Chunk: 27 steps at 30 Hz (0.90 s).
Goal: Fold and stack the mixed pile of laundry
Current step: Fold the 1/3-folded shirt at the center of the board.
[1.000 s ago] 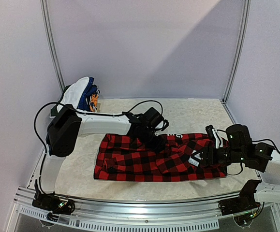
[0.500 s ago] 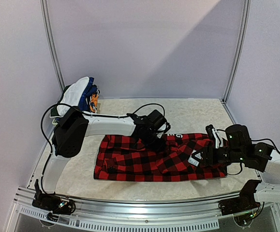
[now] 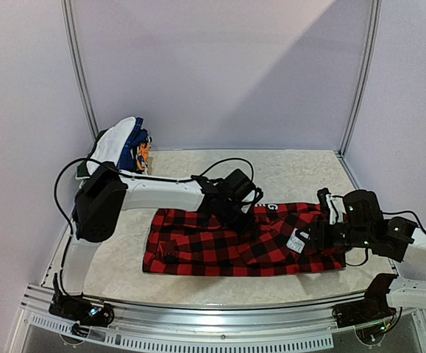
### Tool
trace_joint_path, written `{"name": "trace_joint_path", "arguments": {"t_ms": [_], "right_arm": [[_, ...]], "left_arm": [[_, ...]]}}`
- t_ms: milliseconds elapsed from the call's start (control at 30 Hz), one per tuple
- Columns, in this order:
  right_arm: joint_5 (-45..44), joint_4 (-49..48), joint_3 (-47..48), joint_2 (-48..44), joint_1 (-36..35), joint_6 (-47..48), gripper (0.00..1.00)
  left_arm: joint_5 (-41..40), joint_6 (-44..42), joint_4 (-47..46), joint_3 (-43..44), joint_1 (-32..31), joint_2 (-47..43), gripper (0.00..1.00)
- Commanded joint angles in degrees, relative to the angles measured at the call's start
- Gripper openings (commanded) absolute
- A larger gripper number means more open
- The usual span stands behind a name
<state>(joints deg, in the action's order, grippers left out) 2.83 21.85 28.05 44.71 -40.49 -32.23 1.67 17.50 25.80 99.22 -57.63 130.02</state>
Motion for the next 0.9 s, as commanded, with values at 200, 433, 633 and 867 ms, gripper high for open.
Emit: {"name": "trace_joint_path", "arguments": {"t_ms": [200,433,633,867], "right_arm": [[-15.35,-0.52,1.30,-3.22,-0.16,-4.03,0.65],[-14.43,-5.30,6.59,3.14,-0.20,-1.71,0.61],[-14.78,-4.15,15.58,17.26,-0.12,-0.25,0.50],[-11.47,-2.00,19.93,29.11,0.48,0.84,0.44]], "left_arm": [[-7.77,8.19,-8.29,-17.18,-2.33,-21.47,0.00],[-8.97,14.56,-13.34,-29.78,-2.92,-34.53,0.00],[-7.33,14.06,-12.68,-33.54,-6.88,-41.43,0.00],[-4.84,12.29,-12.42,-33.85,-12.39,-45.35,0.00]]}}
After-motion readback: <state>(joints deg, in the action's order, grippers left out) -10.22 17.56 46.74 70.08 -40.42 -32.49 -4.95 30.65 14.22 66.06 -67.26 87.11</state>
